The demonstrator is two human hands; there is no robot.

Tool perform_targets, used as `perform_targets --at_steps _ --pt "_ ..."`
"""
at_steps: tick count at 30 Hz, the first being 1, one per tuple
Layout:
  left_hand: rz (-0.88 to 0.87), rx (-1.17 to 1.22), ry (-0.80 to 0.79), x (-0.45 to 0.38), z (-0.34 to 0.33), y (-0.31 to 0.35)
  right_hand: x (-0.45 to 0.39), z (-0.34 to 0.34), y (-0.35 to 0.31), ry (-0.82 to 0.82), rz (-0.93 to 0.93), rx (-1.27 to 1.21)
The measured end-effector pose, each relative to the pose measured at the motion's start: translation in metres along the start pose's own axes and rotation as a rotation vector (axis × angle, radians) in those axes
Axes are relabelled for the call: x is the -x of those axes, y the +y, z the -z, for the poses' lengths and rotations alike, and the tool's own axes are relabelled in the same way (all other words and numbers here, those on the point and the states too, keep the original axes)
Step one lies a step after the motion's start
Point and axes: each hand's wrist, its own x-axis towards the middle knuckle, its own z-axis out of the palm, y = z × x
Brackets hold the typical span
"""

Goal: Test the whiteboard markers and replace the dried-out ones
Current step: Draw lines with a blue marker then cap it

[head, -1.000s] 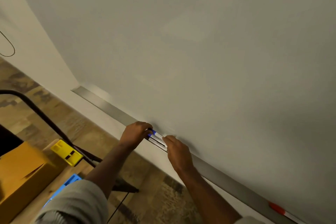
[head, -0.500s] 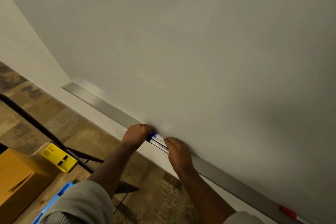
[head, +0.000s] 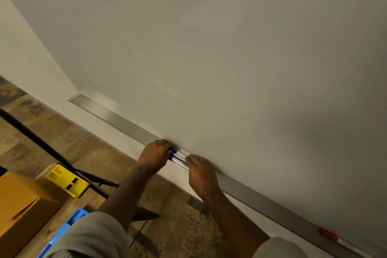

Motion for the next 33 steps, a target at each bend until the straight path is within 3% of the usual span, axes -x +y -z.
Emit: perform_targets --at_steps 20,29,33 --pt "0.072 0.063 0.038 0.008 0.015 0.021 0.005 0.012 0.002 0.017 0.049 0.022" --pt "0.095 0.063 0.120 0.017 0.018 0.032 0.011 0.024 0.005 0.088 0.084 0.022" --pt "0.186 0.038 0.161 0.027 0.017 0.051 0.022 0.037 0.007 0.154 0.121 0.017"
